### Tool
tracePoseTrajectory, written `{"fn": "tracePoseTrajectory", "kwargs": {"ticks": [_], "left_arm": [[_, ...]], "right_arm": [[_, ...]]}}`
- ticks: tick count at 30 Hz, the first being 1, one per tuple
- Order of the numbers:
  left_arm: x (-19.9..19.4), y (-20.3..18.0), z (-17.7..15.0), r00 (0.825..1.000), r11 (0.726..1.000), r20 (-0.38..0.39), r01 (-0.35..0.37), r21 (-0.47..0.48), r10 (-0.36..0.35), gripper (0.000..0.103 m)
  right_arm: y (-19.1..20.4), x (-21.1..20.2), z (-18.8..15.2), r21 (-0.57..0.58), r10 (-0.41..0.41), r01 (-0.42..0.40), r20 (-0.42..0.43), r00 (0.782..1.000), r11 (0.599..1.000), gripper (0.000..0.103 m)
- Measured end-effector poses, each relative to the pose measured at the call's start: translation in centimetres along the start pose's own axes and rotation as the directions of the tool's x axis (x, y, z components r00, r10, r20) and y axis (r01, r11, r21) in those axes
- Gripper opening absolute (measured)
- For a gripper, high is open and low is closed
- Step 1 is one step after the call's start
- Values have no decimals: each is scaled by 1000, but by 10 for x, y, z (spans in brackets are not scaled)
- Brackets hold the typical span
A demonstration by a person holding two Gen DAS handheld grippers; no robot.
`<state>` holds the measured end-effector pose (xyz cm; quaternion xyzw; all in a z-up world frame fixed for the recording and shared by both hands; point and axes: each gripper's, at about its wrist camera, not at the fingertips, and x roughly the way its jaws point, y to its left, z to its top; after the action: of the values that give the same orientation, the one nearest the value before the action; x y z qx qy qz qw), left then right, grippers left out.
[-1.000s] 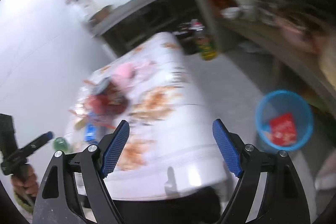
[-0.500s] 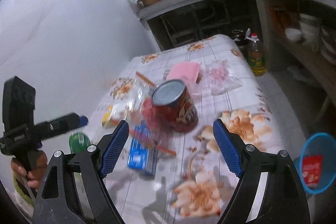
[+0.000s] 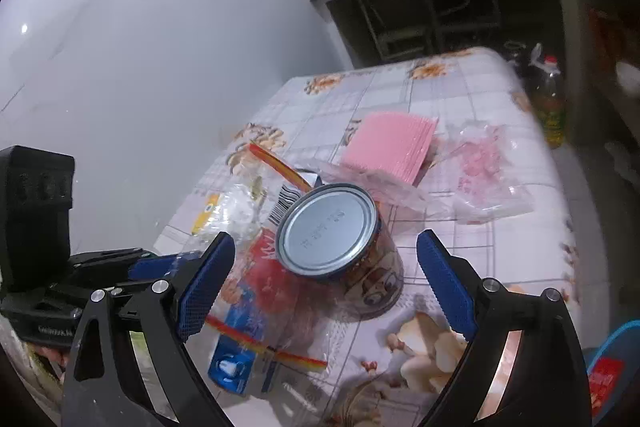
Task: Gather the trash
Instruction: 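Grasp the red tin can with the right tool while the left tool grasps the clear plastic bag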
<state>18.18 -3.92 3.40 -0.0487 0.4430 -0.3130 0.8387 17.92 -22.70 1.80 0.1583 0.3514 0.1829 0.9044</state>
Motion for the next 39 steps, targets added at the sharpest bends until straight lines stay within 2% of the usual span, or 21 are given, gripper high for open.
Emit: {"fn": "tracePoseTrajectory", "kwargs": {"ticks": [6, 9, 12, 17, 25, 31, 39], "left_arm": [[7, 3, -2, 1000, 1000, -17, -15, -1, 15, 16], [7, 5, -3, 1000, 1000, -14, -18, -12, 17, 13], [6, 5, -3, 1000, 1000, -5, -23, -12, 22, 11], [4, 3, -3, 999, 999, 13, -37, -7, 37, 9], [0, 0, -4, 998, 999, 45, -53, 4, 52, 7], [-10, -5, -3, 995, 998, 87, -59, 16, 58, 7], [-30, -23, -4, 991, 997, 128, -56, 53, 49, 6]], "right_arm": [[-1, 19, -1, -8, 0, -1, -26, 1000, 1000, 88], [-3, 25, 0, -5, -3, 2, -27, 1000, 1000, 88], [-4, 26, 1, -9, -3, 2, -26, 1000, 1000, 86], [-4, 26, 2, -17, -7, 7, -32, 999, 1000, 71], [-2, 24, 0, -41, -28, 27, -11, 1000, 999, 69], [-7, 6, 0, -4, -11, 11, 35, 999, 1000, 69], [-16, -44, 0, 56, -3, -5, 139, 990, 998, 69]]}}
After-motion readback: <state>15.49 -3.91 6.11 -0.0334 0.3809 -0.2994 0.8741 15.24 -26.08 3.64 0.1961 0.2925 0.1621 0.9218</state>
